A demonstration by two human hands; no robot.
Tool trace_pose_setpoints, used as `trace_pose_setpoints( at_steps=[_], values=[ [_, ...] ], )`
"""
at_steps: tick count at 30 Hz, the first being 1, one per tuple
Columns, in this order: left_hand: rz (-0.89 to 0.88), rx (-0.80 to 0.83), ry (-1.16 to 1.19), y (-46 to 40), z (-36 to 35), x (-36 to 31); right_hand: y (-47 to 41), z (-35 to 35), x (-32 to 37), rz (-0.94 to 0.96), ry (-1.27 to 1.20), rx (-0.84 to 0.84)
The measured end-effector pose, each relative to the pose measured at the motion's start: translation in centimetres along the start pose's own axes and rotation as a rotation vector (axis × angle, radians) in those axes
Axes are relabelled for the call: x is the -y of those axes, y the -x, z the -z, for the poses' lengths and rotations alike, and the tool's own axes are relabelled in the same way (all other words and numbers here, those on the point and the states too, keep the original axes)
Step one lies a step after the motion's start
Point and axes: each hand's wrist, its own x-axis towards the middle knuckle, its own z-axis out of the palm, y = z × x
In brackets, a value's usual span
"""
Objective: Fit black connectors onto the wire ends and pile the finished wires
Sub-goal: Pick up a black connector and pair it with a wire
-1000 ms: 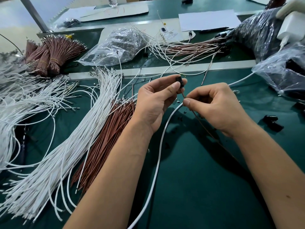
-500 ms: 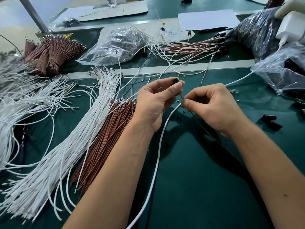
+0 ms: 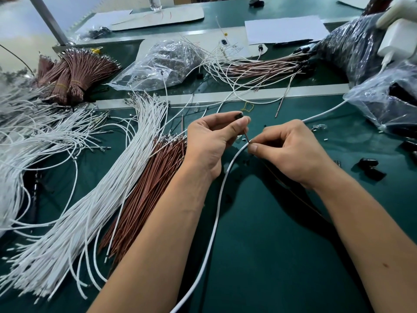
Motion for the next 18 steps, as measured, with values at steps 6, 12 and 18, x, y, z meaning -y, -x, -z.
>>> trace_pose_setpoints(
  at_steps=[6,12,18],
  values=[
    [-0.010,-0.022,-0.015,0.06,0.13,-0.15,0.04,0.04,-0.07,0.026,0.064,0.006],
    [-0.035,-0.028,-0.027,0.37,0.03,-0.38,0.07,0.05,-0.12,-0.003,0.086,-0.020],
    [-0.041,0.067,-0.113,0.56,0.03,-0.55,0.00,-0.83,0.23,0.027,-0.057,-0.125]
  ],
)
